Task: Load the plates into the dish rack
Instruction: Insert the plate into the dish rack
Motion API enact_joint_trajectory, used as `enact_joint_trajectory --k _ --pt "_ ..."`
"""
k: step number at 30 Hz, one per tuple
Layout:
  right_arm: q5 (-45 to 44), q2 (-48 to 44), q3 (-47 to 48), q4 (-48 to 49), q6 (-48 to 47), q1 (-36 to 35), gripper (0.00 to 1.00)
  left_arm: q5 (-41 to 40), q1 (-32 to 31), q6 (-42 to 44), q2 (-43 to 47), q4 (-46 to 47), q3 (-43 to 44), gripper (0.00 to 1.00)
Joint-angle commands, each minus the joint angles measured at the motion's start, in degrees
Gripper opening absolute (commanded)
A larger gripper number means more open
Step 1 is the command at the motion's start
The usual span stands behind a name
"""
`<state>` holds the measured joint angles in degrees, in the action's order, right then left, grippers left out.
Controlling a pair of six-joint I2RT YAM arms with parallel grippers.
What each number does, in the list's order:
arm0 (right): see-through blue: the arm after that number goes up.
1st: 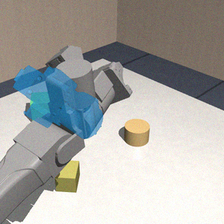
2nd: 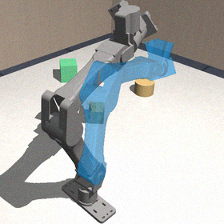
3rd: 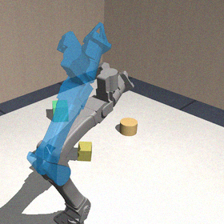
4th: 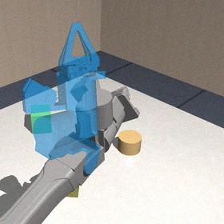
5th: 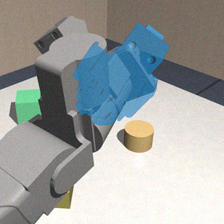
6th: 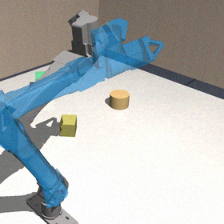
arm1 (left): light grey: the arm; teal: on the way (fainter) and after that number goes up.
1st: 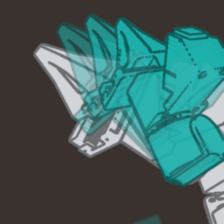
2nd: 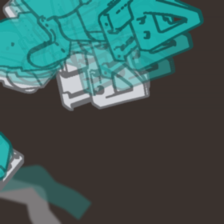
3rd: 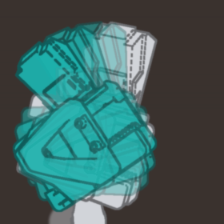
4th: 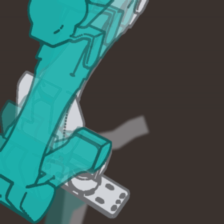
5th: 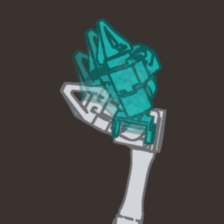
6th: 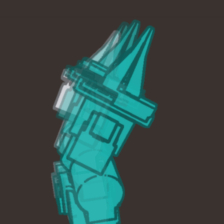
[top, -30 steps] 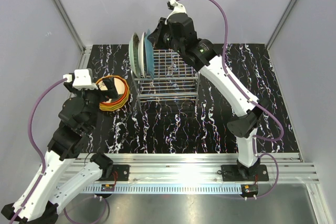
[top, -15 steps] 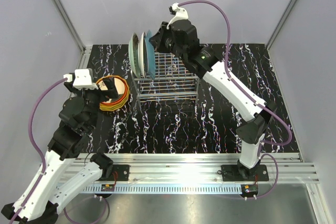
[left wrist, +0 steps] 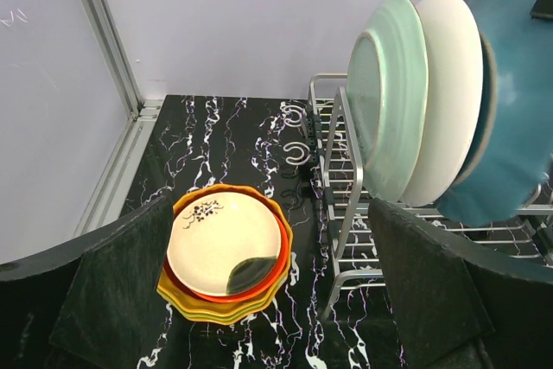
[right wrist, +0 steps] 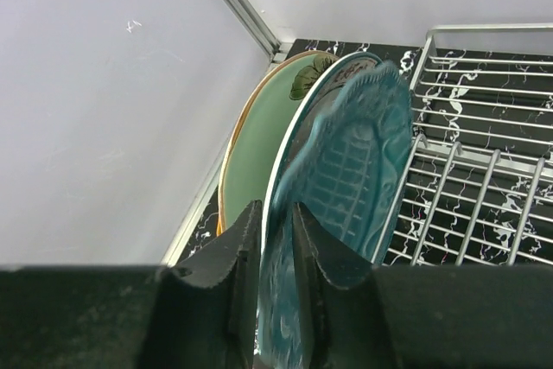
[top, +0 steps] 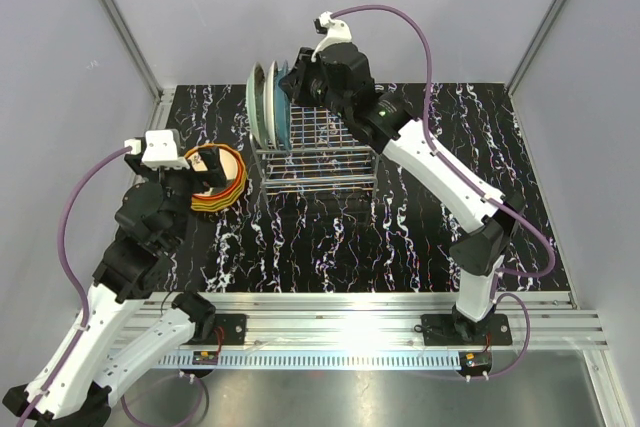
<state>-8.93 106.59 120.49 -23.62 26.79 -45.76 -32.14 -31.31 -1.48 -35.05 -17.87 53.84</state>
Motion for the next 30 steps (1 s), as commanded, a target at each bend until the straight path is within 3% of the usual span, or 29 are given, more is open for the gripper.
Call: enact_joint_trajectory --k 1,13,24,30 --pt "0.14 -0.06 1.50 0.15 -1.30 -1.18 0.28 0.06 -0.15 0.42 -0.20 2.93 0.03 0.99" --pt "-0.12 1.61 4.14 -1.17 -2.26 -1.35 0.31 -0.03 -0.15 0.51 -0.37 2.84 0.03 0.99" --pt "1.37 1.52 5.90 -2.84 -3.14 -1.53 0.42 -0.11 -0.15 0.51 -0.37 2.93 -0.06 0.99" --pt "2.60 -1.29 5.82 -4.95 -4.55 -1.44 0.55 -1.08 -0.15 0.51 -0.37 3.28 -0.23 0.99"
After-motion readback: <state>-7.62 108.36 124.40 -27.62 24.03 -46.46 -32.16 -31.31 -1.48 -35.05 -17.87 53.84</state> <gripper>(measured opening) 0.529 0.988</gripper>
